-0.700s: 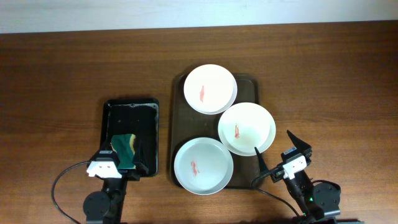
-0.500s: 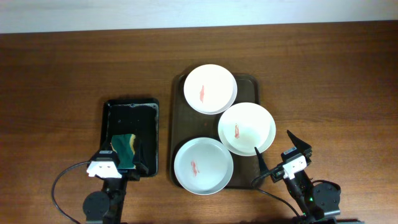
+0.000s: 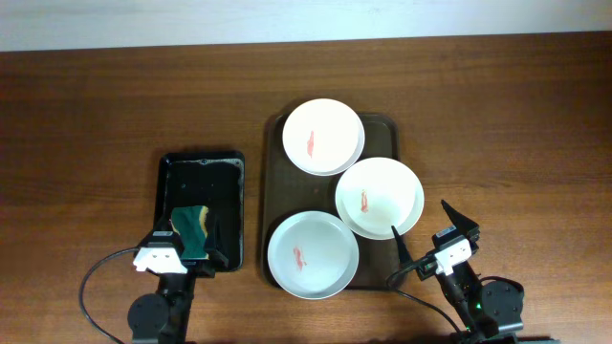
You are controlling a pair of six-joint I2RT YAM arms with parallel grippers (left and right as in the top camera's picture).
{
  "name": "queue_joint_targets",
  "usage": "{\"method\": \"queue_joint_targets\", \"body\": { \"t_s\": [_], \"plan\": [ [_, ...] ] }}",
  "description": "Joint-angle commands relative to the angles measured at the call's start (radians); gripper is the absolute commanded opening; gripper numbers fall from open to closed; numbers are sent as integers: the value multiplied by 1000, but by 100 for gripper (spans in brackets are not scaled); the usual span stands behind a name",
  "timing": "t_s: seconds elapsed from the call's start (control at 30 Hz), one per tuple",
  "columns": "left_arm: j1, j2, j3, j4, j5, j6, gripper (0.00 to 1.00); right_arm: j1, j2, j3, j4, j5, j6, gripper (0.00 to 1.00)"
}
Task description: Clean dirty plates on tray and stack at the side
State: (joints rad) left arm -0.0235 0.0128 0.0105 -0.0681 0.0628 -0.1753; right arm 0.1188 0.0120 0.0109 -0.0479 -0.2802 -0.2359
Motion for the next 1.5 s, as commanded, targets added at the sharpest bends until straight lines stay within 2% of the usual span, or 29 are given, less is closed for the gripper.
{"method": "queue_joint_targets", "body": {
  "t_s": [0.0, 0.23, 0.3, 0.33, 0.4, 0.47, 0.53, 0.63, 0.7, 0.77, 0.83, 0.9, 1.0, 1.03, 1.1, 1.17, 1.23, 1.27, 1.3, 1.33, 1.4, 1.43, 1.47],
  "plan": [
    [-5, -6, -1, -9, -10, 13, 99, 3, -5, -5, -5, 8, 4, 99],
    [-5, -6, -1, -5, 9, 12, 99, 3, -5, -5, -5, 8, 4, 99],
    [-5, -6, -1, 21, 112, 12, 99, 4, -5, -5, 11, -8, 8, 99],
    [-5, -6, -1, 50, 187, 12, 99, 5, -5, -5, 3, -80, 20, 99],
    [-5, -6, 0, 121, 346, 11, 99, 5, -5, -5, 38, -293, 142, 99],
    [-5, -4, 58, 84, 364, -35, 99, 5, -4, 63, 68, -315, 368, 99],
    [-5, 28, 175, -13, 329, -37, 99, 5, 7, 198, -21, -314, 394, 99],
    [-5, 237, 518, -307, 258, -32, 99, 5, 131, 502, -291, -310, 383, 99],
    [-5, 409, 722, -488, 254, -5, 99, 5, 277, 703, -495, -296, 383, 99],
    [-5, 616, 956, -716, 251, 71, 99, 5, 480, 953, -800, -235, 384, 99],
    [-5, 753, 1101, -856, 251, 121, 99, 5, 645, 1115, -981, -235, 383, 99],
    [-5, 829, 1144, -925, 294, 117, 99, 5, 763, 1174, -1007, -275, 392, 99],
    [-5, 877, 1144, -1012, 266, 117, 100, 5, 868, 1174, -1048, -356, 391, 99],
    [-5, 905, 1142, -1067, 164, 111, 100, 6, 913, 1171, -1094, -356, 390, 99],
    [-5, 961, 1121, -1149, -80, -70, 100, 20, 956, 1160, -1155, -344, 364, 100],
    [-5, 1053, 1031, -1118, -180, -140, 91, 98, 977, 1130, -1182, -282, 369, 93],
    [-4, 1141, 951, -1028, -180, -147, 88, 172, 977, 1097, -1183, -233, 402, 88],
    [-4, 1201, 919, -979, -180, -146, 84, 211, 977, 1081, -1182, -204, 427, 87],
    [-5, 1254, 901, -935, -180, -146, 73, 248, 977, 1069, -1181, -172, 456, 86],
    [-5, 1330, 890, -871, -181, -146, 68, 291, 977, 1056, -1170, -144, 481, 85],
    [-4, 1500, 890, -765, -183, -146, 40, 333, 977, 1052, -1147, -145, 483, 85],
    [-4, 1555, 890, -735, -183, -146, 34, 341, 977, 1052, -1143, -144, 489, 85],
    [-4, 1636, 890, -687, -180, -146, 15, 340, 977, 1052, -1143, -144, 489, 85]
  ]
}}
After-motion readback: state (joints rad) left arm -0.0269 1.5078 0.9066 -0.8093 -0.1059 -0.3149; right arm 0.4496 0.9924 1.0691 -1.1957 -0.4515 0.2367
